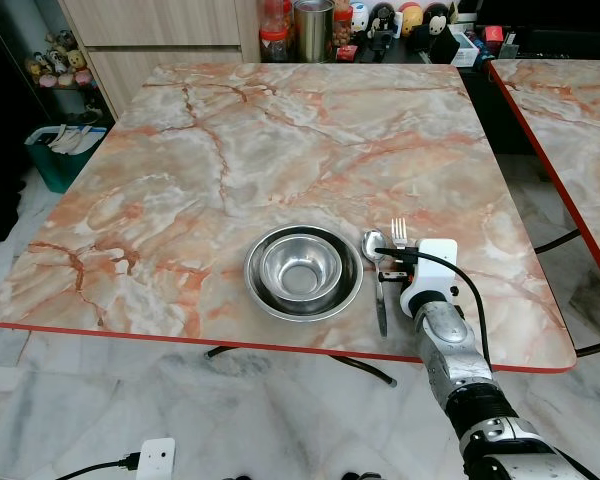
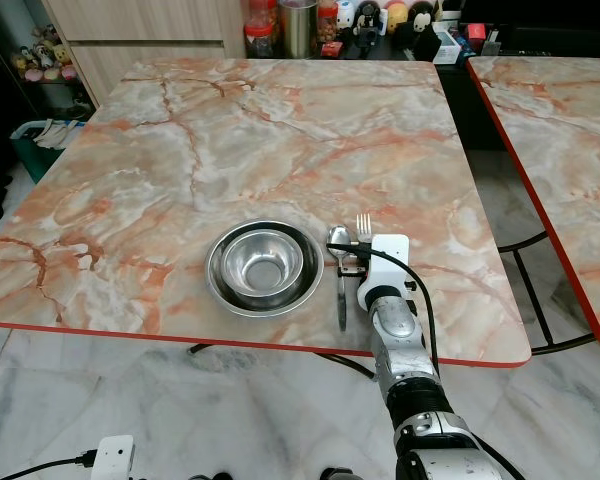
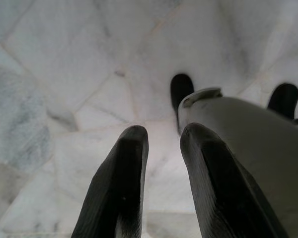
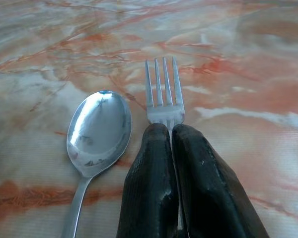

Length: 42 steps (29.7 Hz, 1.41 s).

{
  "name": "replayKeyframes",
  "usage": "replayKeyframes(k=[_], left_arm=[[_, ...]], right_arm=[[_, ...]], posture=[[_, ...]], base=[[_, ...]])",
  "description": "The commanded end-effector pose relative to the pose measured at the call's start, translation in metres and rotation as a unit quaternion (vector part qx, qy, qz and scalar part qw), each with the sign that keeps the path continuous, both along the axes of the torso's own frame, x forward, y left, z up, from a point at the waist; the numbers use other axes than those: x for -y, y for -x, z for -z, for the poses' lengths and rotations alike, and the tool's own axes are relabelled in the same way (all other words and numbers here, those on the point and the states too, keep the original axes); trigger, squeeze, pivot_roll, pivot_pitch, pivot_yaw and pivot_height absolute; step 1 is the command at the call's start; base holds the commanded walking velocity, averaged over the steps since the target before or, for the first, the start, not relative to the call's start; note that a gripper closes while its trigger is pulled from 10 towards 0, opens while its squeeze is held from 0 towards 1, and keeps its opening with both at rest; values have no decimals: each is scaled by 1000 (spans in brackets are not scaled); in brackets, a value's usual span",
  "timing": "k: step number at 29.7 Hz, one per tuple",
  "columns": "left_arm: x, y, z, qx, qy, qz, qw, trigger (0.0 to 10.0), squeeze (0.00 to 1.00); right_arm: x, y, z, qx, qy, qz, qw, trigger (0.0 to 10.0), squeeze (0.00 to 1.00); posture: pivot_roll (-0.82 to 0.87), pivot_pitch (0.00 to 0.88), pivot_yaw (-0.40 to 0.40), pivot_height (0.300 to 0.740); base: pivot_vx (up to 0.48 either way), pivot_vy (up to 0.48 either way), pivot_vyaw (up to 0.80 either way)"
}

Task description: Setting the table

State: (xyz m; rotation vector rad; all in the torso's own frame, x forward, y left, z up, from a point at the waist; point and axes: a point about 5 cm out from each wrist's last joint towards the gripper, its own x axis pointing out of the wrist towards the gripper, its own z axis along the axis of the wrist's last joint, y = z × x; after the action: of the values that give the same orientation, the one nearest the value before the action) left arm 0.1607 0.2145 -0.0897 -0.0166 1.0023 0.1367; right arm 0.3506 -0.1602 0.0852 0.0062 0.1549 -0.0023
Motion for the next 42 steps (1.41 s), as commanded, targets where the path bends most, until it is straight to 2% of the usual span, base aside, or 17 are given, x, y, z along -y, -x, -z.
replayKeyframes(k=[1,4,5,6,11,12,13,16,18,19,21,22,25,28,30,32,42], left_arm=[[-13,18,4,-27,-7,-2,1000,10000,0],[-18,22,5,-30,-9,-4,1000,10000,0],[-19,23,5,-30,-9,-4,999,10000,0],[-20,25,5,-32,-9,-4,999,10000,0],[-15,29,8,-36,-6,-3,999,10000,0],[-13,30,8,-37,-5,-2,999,10000,0],[-9,30,9,-38,-3,-1,999,10000,0],[-4,30,10,-38,0,1,999,10000,0],[4,30,12,-38,3,3,999,10000,0],[6,29,12,-38,4,4,999,10000,0],[7,29,12,-38,4,4,999,10000,0],[11,27,12,-36,5,5,999,10000,0],[16,23,12,-34,7,7,999,10000,0],[16,23,12,-34,7,7,999,10000,0],[19,14,9,-26,7,8,1000,10000,0],[20,7,7,-21,7,9,1000,10000,0],[18,-3,3,-11,7,7,1000,10000,0]], right_arm=[[-2,5,11,-22,0,2,1000,10000,373],[-2,6,12,-24,-2,2,1000,10000,392],[-3,6,12,-24,-3,2,1000,10000,612],[-3,7,13,-25,-3,3,1000,10000,753],[-3,7,14,-27,-3,4,1000,10000,757],[-3,7,14,-28,-3,4,1000,10000,871],[-3,7,14,-28,-3,4,1000,10000,878],[-2,7,14,-28,-2,5,1000,10000,843],[-1,7,13,-26,-1,8,1000,10000,765],[-1,7,12,-22,-1,9,1000,10000,592],[-1,6,11,-20,-1,10,1000,10000,592],[0,6,8,-10,-2,14,1000,10000,0],[1,4,0,12,-5,19,1000,10000,0],[1,4,0,13,-5,19,1000,10000,0],[1,1,-14,57,-12,20,998,10000,0],[0,-1,-21,78,-15,20,997,10000,0],[-3,-2,-28,94,-22,16,995,10000,0]], posture=[[-53,144,32,740],[-53,144,32,740],[-53,144,32,740],[-53,143,31,740],[-53,143,32,740],[-53,143,32,740],[-53,144,31,740],[-53,144,31,740],[-53,143,31,740],[-53,143,31,740],[-53,143,31,740],[-52,143,32,740],[-52,142,32,740],[-52,142,32,740],[-54,142,32,740],[-54,142,32,740],[-52,139,33,740]], base=[[0,0,0],[0,0,0],[0,0,0],[0,0,0],[0,0,0],[0,0,0],[0,0,0],[0,0,0],[0,0,0],[0,0,0],[0,0,0],[0,0,0],[0,0,0],[0,0,0],[0,0,0],[0,0,0],[0,0,0]])
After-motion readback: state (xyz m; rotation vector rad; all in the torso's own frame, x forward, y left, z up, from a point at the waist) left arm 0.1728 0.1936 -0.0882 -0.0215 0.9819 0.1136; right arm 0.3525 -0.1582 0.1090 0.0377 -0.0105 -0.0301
